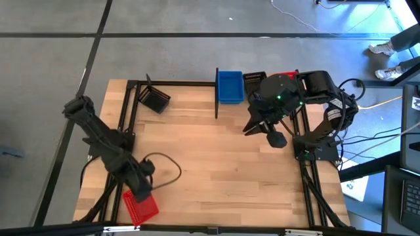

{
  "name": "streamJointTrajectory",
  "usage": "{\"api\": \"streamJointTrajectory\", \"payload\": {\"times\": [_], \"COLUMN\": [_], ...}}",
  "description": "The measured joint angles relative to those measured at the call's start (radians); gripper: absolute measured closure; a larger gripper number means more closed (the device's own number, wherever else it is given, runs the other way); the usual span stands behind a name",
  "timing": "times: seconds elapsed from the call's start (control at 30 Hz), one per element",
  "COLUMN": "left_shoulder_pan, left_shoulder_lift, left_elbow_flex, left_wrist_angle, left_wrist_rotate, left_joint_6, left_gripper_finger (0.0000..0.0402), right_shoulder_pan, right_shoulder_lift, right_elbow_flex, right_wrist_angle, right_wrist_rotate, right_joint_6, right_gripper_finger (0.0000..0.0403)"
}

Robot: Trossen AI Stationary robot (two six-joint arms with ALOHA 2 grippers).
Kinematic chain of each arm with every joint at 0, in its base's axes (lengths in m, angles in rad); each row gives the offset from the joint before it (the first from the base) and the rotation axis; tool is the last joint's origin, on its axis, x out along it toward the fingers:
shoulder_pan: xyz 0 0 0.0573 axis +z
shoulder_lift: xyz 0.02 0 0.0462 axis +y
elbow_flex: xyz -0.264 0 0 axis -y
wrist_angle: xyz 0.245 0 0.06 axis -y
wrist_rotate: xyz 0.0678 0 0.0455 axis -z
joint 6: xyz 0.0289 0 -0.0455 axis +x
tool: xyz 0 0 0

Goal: Stack baskets on shelf by color
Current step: Stack the red bin on the red bin on the shelf

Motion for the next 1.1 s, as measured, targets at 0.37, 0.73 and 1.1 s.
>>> {"api": "streamJointTrajectory", "payload": {"times": [0.37,0.73,1.1], "left_shoulder_pan": [-0.071,-0.055,-0.055], "left_shoulder_lift": [0.166,0.225,0.28], "left_elbow_flex": [0.0,0.0,0.0], "left_wrist_angle": [-0.022,-0.022,-0.035], "left_wrist_rotate": [-0.008,-0.062,-0.053], "left_joint_6": [0.005,0.021,0.061], "left_gripper_finger": [0.0324,0.0325,0.0325], "right_shoulder_pan": [0.0,0.0,0.0], "right_shoulder_lift": [0.0,0.0,0.0], "right_elbow_flex": [0.0,0.0,0.0], "right_wrist_angle": [0.007,0.026,0.026], "right_wrist_rotate": [0.0,0.0,0.0], "right_joint_6": [0.0,-0.02,-0.019], "right_gripper_finger": [0.0347,0.0347,0.0347]}}
